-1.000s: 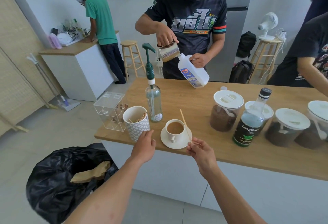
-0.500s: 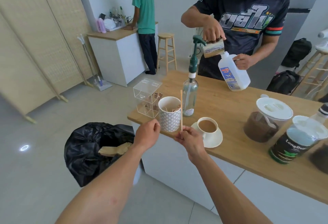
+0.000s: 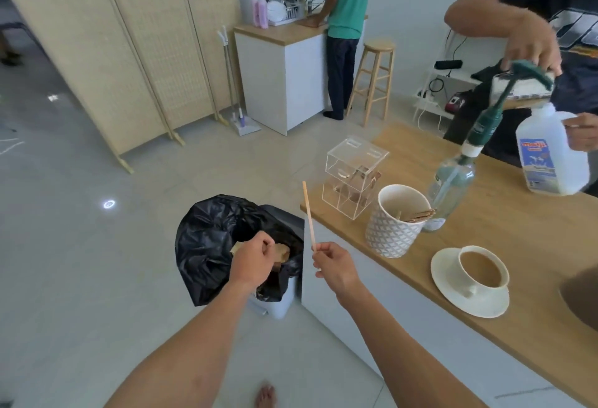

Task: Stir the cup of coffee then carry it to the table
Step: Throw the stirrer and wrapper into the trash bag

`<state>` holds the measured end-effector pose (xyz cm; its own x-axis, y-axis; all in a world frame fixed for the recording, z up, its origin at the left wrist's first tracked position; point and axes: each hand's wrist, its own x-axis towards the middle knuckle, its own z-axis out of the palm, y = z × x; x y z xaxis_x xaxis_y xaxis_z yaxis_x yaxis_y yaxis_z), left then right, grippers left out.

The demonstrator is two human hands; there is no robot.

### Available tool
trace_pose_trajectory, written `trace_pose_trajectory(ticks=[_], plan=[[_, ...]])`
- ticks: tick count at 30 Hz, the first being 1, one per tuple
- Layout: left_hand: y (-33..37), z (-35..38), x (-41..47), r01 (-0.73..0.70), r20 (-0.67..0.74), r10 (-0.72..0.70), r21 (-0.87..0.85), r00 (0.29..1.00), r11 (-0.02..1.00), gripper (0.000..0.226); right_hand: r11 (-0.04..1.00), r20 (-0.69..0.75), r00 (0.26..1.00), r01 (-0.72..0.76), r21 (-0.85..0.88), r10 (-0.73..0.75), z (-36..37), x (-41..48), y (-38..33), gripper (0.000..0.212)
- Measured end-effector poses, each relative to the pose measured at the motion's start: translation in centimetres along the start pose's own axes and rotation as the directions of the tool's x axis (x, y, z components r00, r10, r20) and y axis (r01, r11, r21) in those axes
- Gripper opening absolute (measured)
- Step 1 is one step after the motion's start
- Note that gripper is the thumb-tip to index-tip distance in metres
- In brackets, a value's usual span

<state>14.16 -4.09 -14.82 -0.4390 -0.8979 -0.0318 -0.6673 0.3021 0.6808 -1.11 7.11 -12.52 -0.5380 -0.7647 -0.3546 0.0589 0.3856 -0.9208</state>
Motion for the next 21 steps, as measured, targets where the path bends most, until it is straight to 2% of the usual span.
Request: trace_pose_trajectory(ticks=[7,13,17,21], plan=[[-6.8,-1.6,5.8,0.115,-0.071,-0.114,0.019,0.991,0.993,0.015,0.973,0.072,0.994,-0.065,-0.22,0.083,7.3,7.3,0.9,0.012],[-12.8,-1.3,10.1,0.216,-0.027,-0.215,0.021,0.976,0.976,0.018,0.901,0.123,0.97,-0.141,-0.41,0.208,12.3,13.6,3.5,0.015],[-16.6,-0.5,12.7,0.251,0.039,-0.253,0.041,0.967,0.967,0.02,0.861,0.126,0.942,-0.223,-0.457,0.31,15.5,17.1,5.6,0.02],[-19.1,0.3,14.8,0.271,0.097,-0.274,0.049,0.957,0.961,0.022,0.843,0.105,0.908,-0.326,-0.429,0.405,18.1,20.0,6.9,0.019]])
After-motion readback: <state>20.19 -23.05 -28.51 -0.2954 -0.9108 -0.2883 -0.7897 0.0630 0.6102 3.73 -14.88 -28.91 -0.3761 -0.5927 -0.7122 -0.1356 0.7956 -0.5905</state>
